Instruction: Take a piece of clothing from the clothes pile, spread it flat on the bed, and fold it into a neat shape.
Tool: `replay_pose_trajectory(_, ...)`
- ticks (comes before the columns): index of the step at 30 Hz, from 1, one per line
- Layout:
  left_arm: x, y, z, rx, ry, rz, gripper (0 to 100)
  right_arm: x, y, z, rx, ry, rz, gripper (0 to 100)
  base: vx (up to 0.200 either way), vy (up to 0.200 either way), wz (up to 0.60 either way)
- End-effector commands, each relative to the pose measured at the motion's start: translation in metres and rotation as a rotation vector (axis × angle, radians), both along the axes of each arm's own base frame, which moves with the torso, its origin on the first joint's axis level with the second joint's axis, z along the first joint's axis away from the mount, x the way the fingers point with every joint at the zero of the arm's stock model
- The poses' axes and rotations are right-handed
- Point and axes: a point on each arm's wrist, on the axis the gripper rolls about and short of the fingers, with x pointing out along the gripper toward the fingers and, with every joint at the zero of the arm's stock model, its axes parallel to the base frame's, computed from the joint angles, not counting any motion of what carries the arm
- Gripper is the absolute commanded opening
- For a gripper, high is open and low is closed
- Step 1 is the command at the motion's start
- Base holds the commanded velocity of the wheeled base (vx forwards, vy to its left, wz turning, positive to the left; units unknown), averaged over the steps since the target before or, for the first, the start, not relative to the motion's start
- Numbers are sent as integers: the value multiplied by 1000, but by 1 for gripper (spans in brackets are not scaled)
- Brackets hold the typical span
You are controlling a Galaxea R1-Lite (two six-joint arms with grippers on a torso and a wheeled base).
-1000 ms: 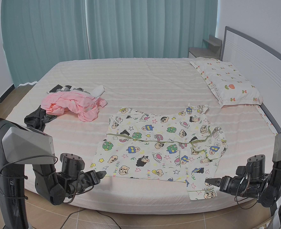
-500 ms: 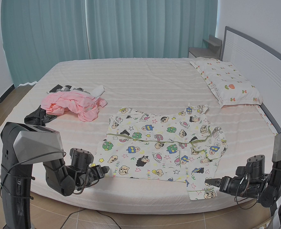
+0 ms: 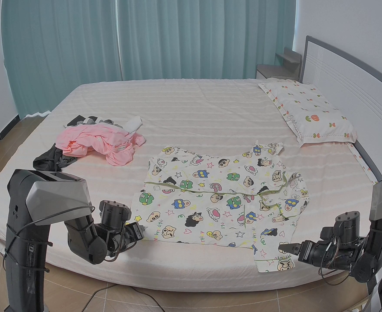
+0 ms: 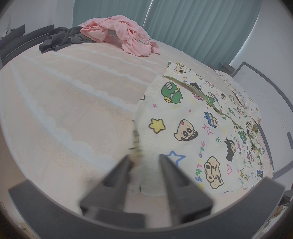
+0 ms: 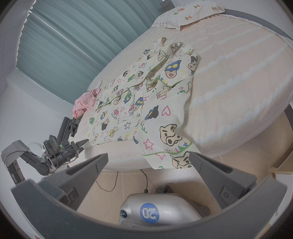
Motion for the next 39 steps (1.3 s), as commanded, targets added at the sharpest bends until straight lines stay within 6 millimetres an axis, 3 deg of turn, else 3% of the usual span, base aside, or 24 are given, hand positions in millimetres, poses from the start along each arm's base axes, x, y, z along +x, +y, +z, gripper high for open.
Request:
replay_pose_trajectory(1,-1,-2,-1,4,-2,-1,0,-5,-1,-4,-12,32,3,100,0,0,0)
replay_pose_trajectory(14,-3,-1,5,31,-105,63,0,-4,-4,-44,-275,93,96,100,0,0,0)
replay_pose_trajectory(27,-3,-1,4,22,-120,64,0,-2,-3,-57,-348,64,207,100,0,0,0)
replay_pose_trajectory(33,-3,-1,5,19,-121,64,0,18,4,-68,-333,9,233,100,0,0,0)
replay_pose_trajectory(39,-3,0,5,18,-121,64,0,20,5,-67,-343,-2,254,100,0,0,0)
